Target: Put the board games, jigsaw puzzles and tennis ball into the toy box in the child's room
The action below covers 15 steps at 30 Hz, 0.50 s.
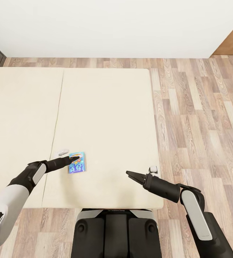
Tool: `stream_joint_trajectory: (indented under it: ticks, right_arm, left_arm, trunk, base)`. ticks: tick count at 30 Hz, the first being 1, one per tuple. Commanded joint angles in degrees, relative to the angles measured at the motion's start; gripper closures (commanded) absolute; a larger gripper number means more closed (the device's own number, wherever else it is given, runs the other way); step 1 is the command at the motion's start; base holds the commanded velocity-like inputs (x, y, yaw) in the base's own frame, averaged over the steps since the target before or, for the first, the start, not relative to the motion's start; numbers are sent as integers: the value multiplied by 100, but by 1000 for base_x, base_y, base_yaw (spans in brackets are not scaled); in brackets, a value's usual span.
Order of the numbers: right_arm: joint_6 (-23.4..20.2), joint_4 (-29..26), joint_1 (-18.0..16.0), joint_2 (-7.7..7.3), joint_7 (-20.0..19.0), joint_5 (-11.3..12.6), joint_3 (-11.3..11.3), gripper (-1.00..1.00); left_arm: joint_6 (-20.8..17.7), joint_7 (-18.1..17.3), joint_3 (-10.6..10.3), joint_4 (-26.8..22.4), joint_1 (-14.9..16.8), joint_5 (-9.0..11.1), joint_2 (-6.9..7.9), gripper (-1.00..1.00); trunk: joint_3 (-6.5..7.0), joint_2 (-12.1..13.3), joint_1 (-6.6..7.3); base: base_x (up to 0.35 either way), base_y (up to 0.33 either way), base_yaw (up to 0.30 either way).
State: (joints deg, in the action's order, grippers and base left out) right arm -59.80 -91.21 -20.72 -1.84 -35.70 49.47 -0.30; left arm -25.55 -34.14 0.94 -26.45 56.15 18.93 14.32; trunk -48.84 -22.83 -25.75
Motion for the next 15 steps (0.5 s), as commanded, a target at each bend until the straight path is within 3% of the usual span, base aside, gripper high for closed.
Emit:
stream_joint_trajectory:
  ticks: [1, 11, 15]
  right_arm:
    - [-20, -1, -3, -1, -33, -26, -4, -100]
    - [-20, -1, -3, -1, -33, -26, -5, -100]
    - [-20, -1, -3, -1, -38, -26, 0, -100]
  left_arm:
    - [-46, -8, 10, -1, 1, 32, -3, -100]
    - [-46, -5, 11, -1, 1, 24, 0, -100]
    - [-46, -5, 11, -1, 1, 23, -1, -100]
  trunk:
    - [-6, -8, -3]
    - [-6, -8, -3]
    - [-6, -8, -3]
  base:
    - [0, 0, 0]
    - [0, -5, 0]
    - [0, -164, 0]
